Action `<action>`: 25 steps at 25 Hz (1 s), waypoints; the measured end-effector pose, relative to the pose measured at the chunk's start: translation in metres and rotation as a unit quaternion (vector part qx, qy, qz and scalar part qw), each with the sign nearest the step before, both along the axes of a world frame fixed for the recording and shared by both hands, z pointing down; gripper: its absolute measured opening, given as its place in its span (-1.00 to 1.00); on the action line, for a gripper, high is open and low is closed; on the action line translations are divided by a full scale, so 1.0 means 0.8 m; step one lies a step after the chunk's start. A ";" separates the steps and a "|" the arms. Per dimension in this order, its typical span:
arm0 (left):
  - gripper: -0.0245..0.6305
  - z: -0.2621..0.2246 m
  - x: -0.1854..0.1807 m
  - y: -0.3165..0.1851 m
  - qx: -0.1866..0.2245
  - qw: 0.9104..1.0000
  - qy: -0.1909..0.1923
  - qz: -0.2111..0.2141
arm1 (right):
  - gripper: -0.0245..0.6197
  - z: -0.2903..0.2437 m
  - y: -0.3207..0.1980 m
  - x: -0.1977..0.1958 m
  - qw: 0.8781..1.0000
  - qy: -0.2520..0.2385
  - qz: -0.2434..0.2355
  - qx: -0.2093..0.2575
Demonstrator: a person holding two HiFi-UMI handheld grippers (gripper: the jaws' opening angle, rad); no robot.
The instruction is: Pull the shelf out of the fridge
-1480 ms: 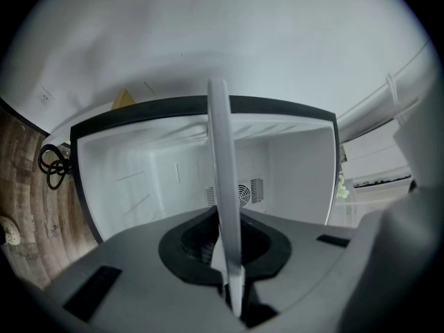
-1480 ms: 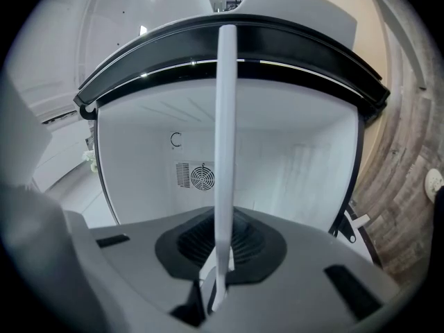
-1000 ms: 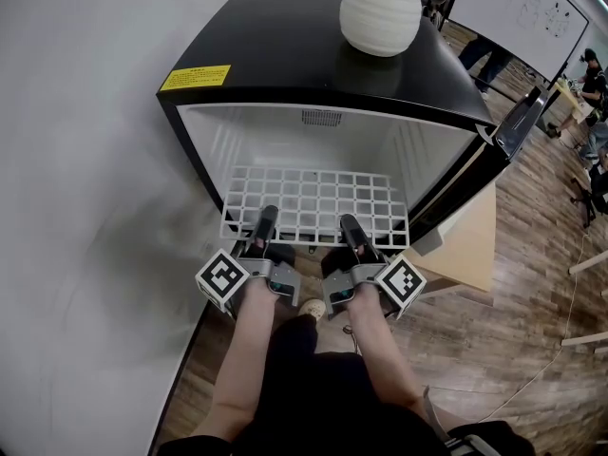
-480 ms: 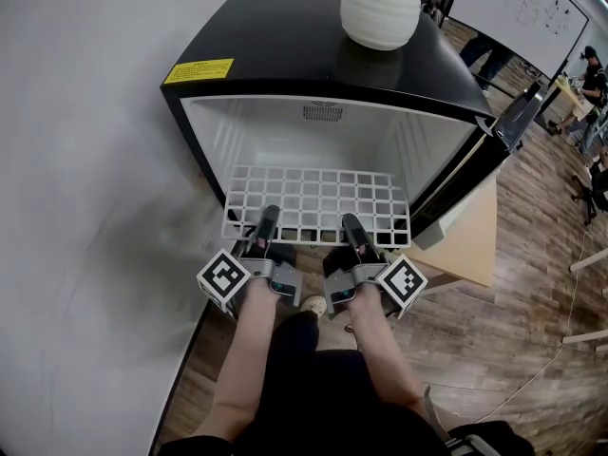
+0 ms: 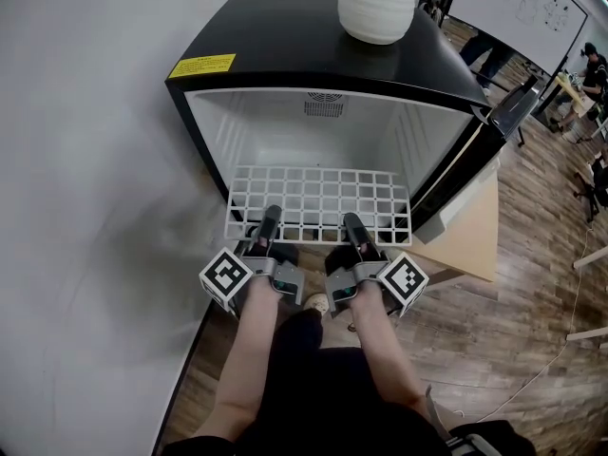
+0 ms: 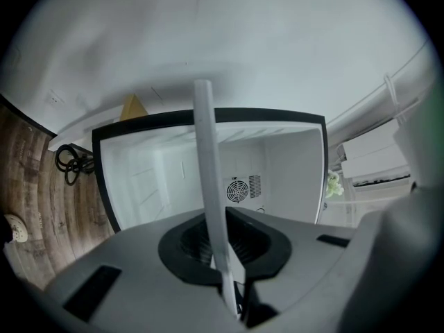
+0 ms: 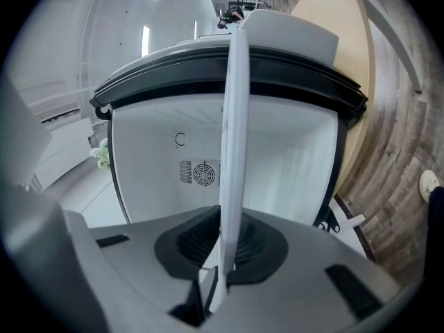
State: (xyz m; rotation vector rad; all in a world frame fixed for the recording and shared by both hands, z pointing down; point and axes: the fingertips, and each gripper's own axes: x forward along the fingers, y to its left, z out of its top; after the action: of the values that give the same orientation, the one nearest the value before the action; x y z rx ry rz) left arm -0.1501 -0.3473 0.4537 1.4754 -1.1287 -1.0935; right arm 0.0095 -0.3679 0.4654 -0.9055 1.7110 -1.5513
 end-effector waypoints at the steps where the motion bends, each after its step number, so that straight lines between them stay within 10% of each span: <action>1: -0.84 0.000 0.000 0.000 -0.001 1.000 -0.001 -0.001 | -0.89 0.000 0.000 0.000 1.000 -0.003 0.000 -0.001; 15: -0.40 0.010 0.023 0.035 -0.004 1.000 -0.011 0.029 | -0.66 -0.009 0.032 0.003 0.999 -0.030 -0.004 0.021; 25: -0.40 0.017 0.033 0.070 -0.002 0.995 -0.091 0.048 | -0.66 0.006 0.061 0.023 1.000 -0.006 0.008 0.023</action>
State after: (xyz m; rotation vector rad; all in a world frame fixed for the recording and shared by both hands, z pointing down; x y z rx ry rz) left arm -0.1240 -0.2909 0.4674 1.6346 -1.1712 -0.9052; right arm 0.0281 -0.3195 0.4701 -0.8832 1.7196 -1.4967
